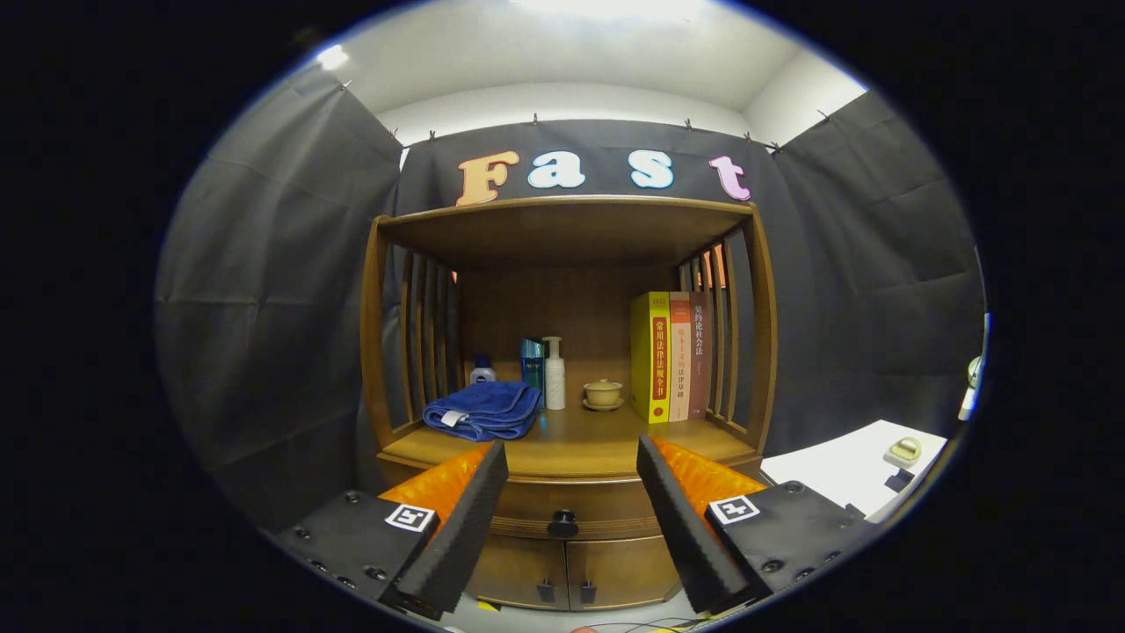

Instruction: Pull open the drawer, take out the items inside it, and place them on the countertop above the cabinet.

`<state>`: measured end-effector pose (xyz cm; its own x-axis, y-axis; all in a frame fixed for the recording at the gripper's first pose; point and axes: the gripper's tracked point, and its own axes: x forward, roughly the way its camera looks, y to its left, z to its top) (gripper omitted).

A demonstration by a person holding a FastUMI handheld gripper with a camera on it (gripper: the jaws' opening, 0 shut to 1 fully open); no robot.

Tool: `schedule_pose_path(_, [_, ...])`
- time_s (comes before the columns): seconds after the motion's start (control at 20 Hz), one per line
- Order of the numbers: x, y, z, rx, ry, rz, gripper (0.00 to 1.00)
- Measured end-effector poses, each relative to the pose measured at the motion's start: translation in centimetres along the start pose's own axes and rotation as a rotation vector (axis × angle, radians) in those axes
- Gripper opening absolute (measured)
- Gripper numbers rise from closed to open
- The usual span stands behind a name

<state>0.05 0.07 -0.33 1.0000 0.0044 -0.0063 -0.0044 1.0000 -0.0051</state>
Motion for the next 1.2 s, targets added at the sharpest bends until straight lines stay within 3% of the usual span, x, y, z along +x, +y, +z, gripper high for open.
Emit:
schedule_pose_path(0.45, [0.5, -0.3, -1.0, -0.005, 0.016, 0.0, 0.98])
schedule_pose_path(1.2, [7.6, -0.3, -15.7, 0.004, 0.276, 0.003, 0.98])
